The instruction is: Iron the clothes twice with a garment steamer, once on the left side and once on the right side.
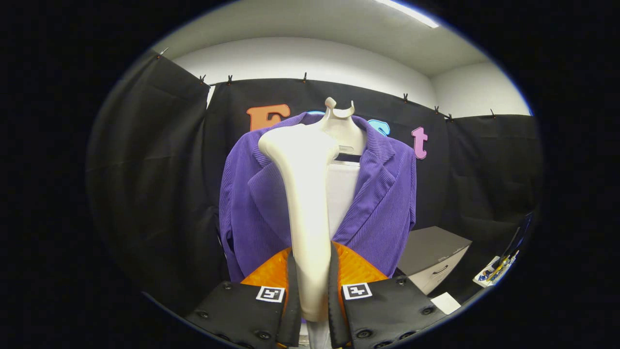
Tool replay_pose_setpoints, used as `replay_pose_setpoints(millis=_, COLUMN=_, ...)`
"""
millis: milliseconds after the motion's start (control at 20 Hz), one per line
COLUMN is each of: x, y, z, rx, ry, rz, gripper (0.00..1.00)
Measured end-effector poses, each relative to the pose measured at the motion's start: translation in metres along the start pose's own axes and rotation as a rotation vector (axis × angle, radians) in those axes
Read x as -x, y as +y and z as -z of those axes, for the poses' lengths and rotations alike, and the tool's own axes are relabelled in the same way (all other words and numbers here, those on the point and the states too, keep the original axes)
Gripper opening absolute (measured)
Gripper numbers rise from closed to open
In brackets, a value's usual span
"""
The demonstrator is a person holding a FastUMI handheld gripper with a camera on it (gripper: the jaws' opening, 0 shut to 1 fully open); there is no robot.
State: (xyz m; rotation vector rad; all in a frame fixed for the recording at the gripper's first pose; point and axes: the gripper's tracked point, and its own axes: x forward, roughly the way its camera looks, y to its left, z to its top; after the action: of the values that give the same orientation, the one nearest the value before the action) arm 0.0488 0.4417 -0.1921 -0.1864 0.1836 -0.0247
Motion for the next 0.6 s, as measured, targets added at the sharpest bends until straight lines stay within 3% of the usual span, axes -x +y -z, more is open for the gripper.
replay_pose_setpoints(millis=600, x=-0.018, y=0.023, z=0.071, rx=0.028, ry=0.124, rz=-0.016, gripper=0.30)
